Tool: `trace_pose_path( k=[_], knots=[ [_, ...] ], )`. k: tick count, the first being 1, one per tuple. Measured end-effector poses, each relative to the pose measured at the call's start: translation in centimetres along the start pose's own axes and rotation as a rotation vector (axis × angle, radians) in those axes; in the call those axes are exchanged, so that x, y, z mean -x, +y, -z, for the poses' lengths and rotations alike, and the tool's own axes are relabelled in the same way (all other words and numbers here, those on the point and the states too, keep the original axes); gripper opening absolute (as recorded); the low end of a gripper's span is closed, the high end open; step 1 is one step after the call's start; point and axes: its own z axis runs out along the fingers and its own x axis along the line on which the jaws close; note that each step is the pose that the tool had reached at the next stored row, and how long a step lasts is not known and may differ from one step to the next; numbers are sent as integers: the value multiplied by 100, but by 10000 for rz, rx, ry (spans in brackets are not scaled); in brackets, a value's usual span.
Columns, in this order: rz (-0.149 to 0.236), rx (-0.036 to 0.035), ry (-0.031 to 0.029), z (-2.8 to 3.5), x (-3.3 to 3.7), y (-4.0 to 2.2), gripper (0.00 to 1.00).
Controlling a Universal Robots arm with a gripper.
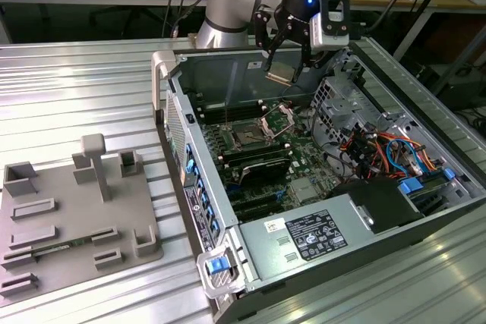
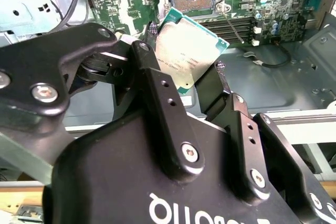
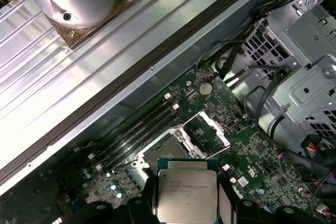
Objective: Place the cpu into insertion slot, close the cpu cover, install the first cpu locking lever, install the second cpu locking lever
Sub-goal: 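Place the cpu into insertion slot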
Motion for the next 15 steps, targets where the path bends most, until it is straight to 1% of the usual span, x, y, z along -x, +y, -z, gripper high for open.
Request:
trace_pose_path(
  k=[15],
  knots=[
    [-546, 11, -49, -1, -1, -1, 55]
  ],
)
